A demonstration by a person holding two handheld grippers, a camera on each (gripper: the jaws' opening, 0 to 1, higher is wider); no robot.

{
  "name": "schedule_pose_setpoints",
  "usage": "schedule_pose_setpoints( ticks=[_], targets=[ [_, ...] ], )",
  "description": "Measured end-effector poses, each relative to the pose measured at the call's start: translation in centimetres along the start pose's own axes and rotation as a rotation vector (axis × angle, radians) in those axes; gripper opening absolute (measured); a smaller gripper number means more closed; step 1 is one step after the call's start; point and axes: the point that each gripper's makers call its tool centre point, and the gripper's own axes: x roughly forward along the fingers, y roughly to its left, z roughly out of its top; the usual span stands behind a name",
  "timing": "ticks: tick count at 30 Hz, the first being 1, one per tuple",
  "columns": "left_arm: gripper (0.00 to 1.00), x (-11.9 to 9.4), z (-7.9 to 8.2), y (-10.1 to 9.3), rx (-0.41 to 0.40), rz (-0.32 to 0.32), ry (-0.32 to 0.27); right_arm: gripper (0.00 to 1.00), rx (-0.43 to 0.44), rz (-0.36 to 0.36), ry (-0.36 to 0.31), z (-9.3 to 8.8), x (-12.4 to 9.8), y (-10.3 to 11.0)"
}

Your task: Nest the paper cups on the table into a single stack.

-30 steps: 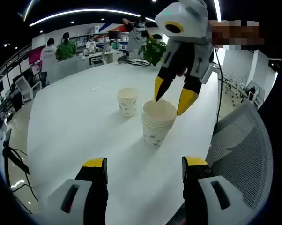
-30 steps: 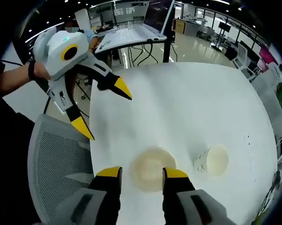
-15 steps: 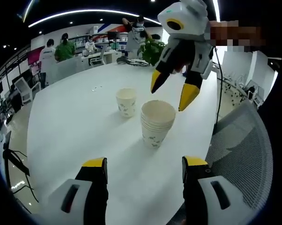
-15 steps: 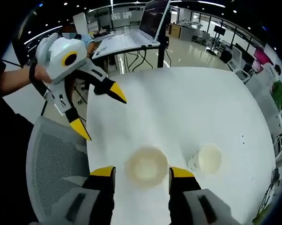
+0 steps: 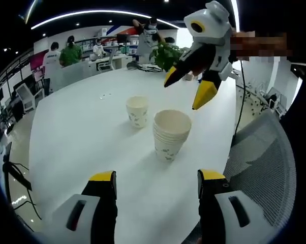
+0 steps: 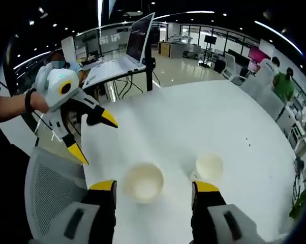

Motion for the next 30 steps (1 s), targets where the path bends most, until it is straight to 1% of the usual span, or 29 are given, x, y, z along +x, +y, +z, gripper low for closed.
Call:
schedule_pose_setpoints(
  ticks=[4, 6, 9, 13, 20, 23, 25, 30],
  targets=[
    [0.63, 0.1, -0.1, 0.2, -0.001, 0.0, 0.001, 0.64, 0.054, -0.048, -0.045, -0.5, -0.9, -1.2],
    [0.63, 0.2, -0.1, 0.2, -0.001, 0.0, 0.003, 0.65, 0.07, -0.057, -0.052, -0.8, -1.1, -1.4],
    [0.63, 0.4, 0.0, 0.2, 0.002, -0.002, 0.002, 0.65, 0.108, -0.086, -0.08, -1.3, -1.4, -2.2],
    [0.63, 0.5, 0.2, 0.2, 0.001, -0.003, 0.0, 0.65, 0.149, -0.123, -0.117, -1.4, -1.8, -2.8],
    [0.63, 0.5, 0.1, 0.2, 0.004, -0.005, 0.008, 0.64, 0.2, -0.136, -0.139, -2.5, -1.3, -3.3],
    [0.63, 0.4, 0.0, 0.3, 0.003, -0.001, 0.009, 0.63, 0.226, -0.136, -0.149, -2.7, -1.3, -3.2],
    [0.63, 0.4, -0.1, 0.3, 0.003, 0.0, 0.011, 0.63, 0.228, -0.137, -0.151, -2.8, -1.2, -3.2],
    [0.63, 0.3, -0.1, 0.3, 0.001, 0.005, 0.014, 0.62, 0.243, -0.145, -0.154, -2.7, -1.3, -4.3]
  ],
)
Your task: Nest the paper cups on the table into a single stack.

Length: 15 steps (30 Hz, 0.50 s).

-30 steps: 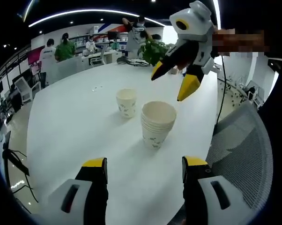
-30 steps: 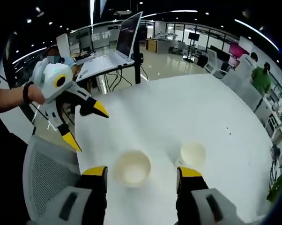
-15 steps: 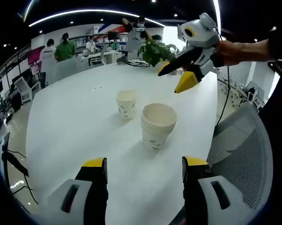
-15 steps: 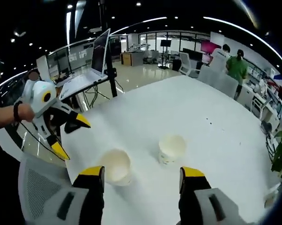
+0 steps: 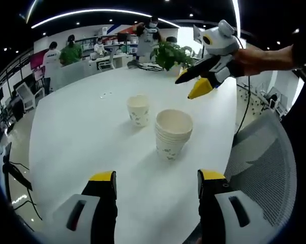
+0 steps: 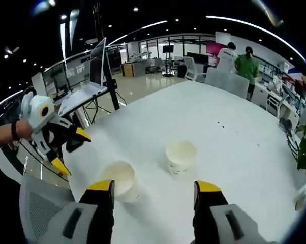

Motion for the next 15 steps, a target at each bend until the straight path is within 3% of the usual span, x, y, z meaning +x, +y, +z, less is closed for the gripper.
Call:
schedule_pose_setpoints(
  ticks=[11, 15],
  targets=[
    [0.63, -0.2, -0.2, 0.1, -0.006, 0.002, 0.002, 0.56, -0.027, 0.032, 0.014, 3.0, 2.2, -1.2],
    [0.63, -0.2, -0.2, -0.1, -0.007, 0.002, 0.001, 0.54, -0.096, 0.04, 0.054, 3.6, 3.5, -1.4]
  ],
)
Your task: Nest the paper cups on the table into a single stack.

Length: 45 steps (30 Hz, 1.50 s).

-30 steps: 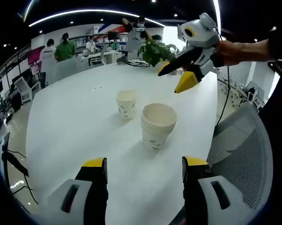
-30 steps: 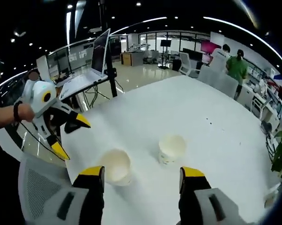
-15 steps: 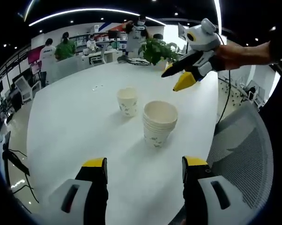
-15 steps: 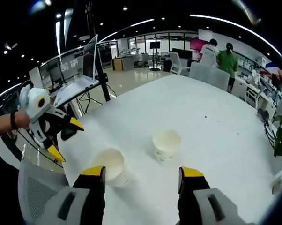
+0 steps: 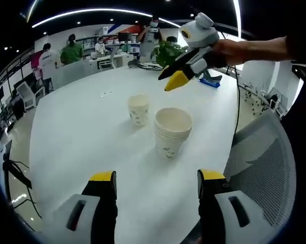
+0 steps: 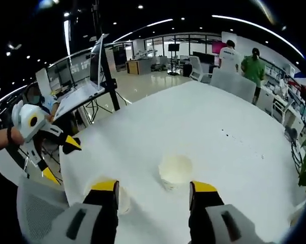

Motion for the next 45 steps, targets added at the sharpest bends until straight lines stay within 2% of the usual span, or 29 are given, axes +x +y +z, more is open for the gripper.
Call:
schedule_pose_setpoints(
  ticks=[5, 9, 11, 14, 16, 19, 21, 23, 27, 28, 31, 33, 39, 42, 45],
  targets=[
    [0.63, -0.1, -0.1, 0.0, 0.0, -0.001, 0.002, 0.51, -0.024, 0.027, 0.042, 0.0, 0.9, 0.4],
    [0.63, -0.1, 0.0, 0.1, -0.002, 0.002, 0.0, 0.49, -0.091, 0.04, 0.094, -0.2, 1.9, 0.7],
    [0.63, -0.1, 0.0, 0.2, -0.002, 0.002, 0.0, 0.48, -0.101, 0.042, 0.105, 0.0, 2.7, 0.3],
    [0.63, -0.1, 0.0, 0.1, -0.003, 0.003, 0.0, 0.47, -0.163, 0.037, 0.152, -0.6, 3.7, -0.3],
    [0.63, -0.1, -0.1, 0.1, -0.003, 0.002, 0.0, 0.46, -0.165, 0.048, 0.162, -0.4, 3.9, 0.4],
    [0.63, 0.0, -0.3, 0.3, -0.007, 0.003, 0.0, 0.45, -0.158, 0.056, 0.179, -0.8, 4.9, -0.2],
    [0.63, 0.0, -0.4, 0.4, -0.007, 0.003, 0.0, 0.43, -0.164, 0.067, 0.193, -0.4, 5.8, -0.4],
    [0.63, 0.0, -0.4, 0.5, -0.009, 0.004, -0.001, 0.41, -0.162, 0.081, 0.214, -0.7, 7.0, -1.0],
    [0.63, 0.0, -0.6, 0.6, -0.014, 0.006, -0.001, 0.38, -0.158, 0.096, 0.244, -1.5, 8.2, -0.8],
    [0.63, 0.0, -0.6, 0.6, -0.015, 0.007, -0.001, 0.37, -0.158, 0.1, 0.253, -1.7, 7.7, 0.1],
    [0.63, -0.1, -0.6, 0.7, -0.019, 0.009, -0.002, 0.34, -0.158, 0.107, 0.284, -2.4, 8.3, 0.4],
    [0.63, -0.1, -0.7, 0.6, -0.021, 0.01, -0.002, 0.31, -0.162, 0.116, 0.303, -2.7, 10.0, -0.5],
    [0.62, -0.2, -0.7, 0.5, -0.029, 0.011, -0.002, 0.24, -0.187, 0.118, 0.359, -3.6, 9.2, 0.9],
    [0.62, -0.3, -0.8, 0.5, -0.031, 0.011, -0.001, 0.2, -0.184, 0.125, 0.379, -4.1, 10.3, 0.2],
    [0.62, -0.4, -0.8, 0.6, -0.034, 0.013, -0.003, 0.12, -0.183, 0.125, 0.398, -4.5, 11.1, -0.4]
  ],
)
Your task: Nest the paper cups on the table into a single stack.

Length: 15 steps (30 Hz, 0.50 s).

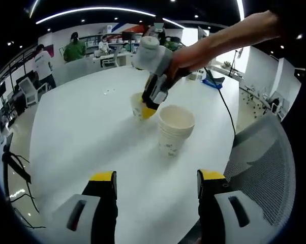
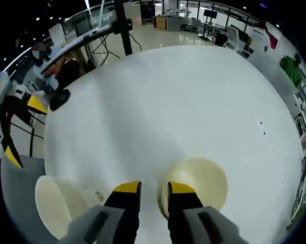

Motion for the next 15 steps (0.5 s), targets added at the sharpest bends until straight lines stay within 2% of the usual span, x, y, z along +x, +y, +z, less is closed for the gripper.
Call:
schedule_pose_setpoints(
  ticks=[2, 5, 8, 9, 11, 15],
  targets=[
    [0.62, 0.0, 0.0, 0.1, 0.0, 0.001, 0.0, 0.09, -0.004, -0.004, 0.008, -0.4, -1.0, 1.0],
    [0.62, 0.0, -0.1, 0.1, -0.001, 0.001, 0.002, 0.03, 0.004, -0.008, 0.018, -0.6, -0.7, 0.7],
    [0.62, -0.2, 0.1, -0.1, -0.003, 0.001, 0.003, 0.02, 0.002, -0.013, 0.027, -0.9, -0.6, 0.5],
    [0.62, -0.2, 0.2, -0.2, -0.002, 0.001, 0.003, 0.02, 0.0, -0.015, 0.027, -1.0, -1.3, 1.4],
    [0.62, -0.1, 0.2, -0.2, -0.002, -0.001, 0.004, 0.0, -0.01, -0.022, 0.028, -0.9, -0.5, 0.3],
    [0.62, -0.1, 0.5, -0.4, -0.001, -0.001, 0.003, 0.0, 0.003, -0.03, 0.019, -0.7, -0.5, -0.4]
  ],
)
